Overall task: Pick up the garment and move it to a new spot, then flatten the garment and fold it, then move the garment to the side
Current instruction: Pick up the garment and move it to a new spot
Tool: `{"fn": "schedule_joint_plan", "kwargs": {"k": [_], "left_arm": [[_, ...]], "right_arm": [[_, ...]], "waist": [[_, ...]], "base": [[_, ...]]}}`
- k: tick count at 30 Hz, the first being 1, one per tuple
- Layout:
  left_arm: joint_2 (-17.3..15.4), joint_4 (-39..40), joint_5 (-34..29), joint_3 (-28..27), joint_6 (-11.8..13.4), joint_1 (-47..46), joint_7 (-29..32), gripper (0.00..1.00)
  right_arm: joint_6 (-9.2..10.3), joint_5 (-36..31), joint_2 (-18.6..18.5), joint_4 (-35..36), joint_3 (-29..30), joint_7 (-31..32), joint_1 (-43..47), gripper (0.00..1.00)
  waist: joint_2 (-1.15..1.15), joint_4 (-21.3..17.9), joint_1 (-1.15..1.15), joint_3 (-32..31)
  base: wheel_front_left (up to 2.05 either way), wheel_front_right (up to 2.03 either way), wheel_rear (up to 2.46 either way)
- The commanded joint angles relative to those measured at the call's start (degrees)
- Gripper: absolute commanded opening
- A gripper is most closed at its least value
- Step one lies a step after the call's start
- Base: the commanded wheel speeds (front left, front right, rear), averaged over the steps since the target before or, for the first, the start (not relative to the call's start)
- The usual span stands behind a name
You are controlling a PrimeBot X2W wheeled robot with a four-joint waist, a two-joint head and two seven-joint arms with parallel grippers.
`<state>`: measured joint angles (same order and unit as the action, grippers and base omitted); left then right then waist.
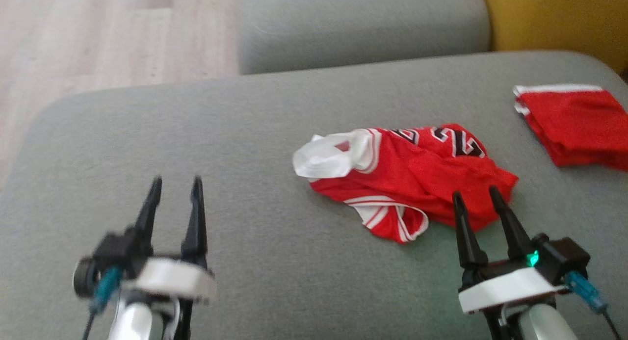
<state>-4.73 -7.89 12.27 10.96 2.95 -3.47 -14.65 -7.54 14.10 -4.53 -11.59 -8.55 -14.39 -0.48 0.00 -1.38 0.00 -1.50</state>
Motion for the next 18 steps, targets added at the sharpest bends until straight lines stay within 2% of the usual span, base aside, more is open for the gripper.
{"fn": "schedule_joint_plan", "kwargs": {"k": [1, 8, 18], "left_arm": [[0.1, 3.2, -1.5, -2.6, -0.6, -0.8, -0.3, 1.0], [1.1, 8.5, -5.4, -6.4, -1.1, 10.7, -0.3, 1.0], [1.7, 10.5, -9.4, -6.1, 1.7, 18.4, -0.3, 1.0]], "right_arm": [[0.05, -0.2, 0.2, 1.3, -0.9, -0.6, -0.6, 1.0], [0.05, -1.5, 0.5, 0.6, -0.5, -0.6, 1.5, 1.0], [0.05, -3.0, 0.6, 0.9, 0.4, -0.6, 4.0, 1.0]], "waist": [[0.0, 2.4, 0.0, -2.0], [0.0, 3.9, 0.0, -3.5], [0.0, 4.0, 0.0, -4.6]], "base": [[0.0, 0.0, 0.0], [0.0, 0.0, 0.0], [0.0, 0.0, 0.0]]}}
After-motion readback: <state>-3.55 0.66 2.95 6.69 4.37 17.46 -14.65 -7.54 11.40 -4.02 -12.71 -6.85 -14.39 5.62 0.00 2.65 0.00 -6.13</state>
